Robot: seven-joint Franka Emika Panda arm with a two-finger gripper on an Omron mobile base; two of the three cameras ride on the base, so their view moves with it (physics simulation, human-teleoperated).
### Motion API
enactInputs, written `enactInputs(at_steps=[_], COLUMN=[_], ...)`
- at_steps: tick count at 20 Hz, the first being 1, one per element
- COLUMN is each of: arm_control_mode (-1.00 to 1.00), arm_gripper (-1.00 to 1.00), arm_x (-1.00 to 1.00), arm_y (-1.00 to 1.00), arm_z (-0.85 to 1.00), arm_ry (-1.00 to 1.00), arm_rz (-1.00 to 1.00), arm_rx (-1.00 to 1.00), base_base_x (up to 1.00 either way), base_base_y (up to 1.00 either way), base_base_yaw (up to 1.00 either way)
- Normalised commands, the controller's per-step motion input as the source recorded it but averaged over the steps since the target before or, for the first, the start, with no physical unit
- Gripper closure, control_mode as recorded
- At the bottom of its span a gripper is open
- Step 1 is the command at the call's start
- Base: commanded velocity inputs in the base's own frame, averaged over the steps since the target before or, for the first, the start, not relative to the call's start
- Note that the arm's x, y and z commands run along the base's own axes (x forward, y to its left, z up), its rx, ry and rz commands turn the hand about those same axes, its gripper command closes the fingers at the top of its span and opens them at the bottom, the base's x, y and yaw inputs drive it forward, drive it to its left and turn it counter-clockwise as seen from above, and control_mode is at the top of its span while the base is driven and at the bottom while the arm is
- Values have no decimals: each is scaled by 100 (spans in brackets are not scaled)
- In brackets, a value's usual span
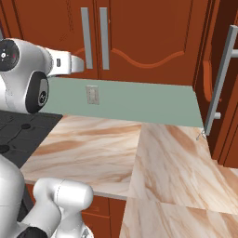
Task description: Open the cabinet directly in front. Then move the liquor and the mug to the dining counter with the candle on it.
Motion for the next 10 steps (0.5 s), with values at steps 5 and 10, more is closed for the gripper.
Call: enactInputs(at_steps=[5, 10], arm_control_mode=[-100, -100], arm_gripper=[-100, -100], arm_x=[8, 20], arm_y=[0, 0], arm_z=[23, 17], arm_ry=[-7, 0], arm_rz=[-2, -4], arm_rx=[0, 0], base_base_x=[0, 0], base_base_y=[0, 0], base_base_yaw=[0, 0])
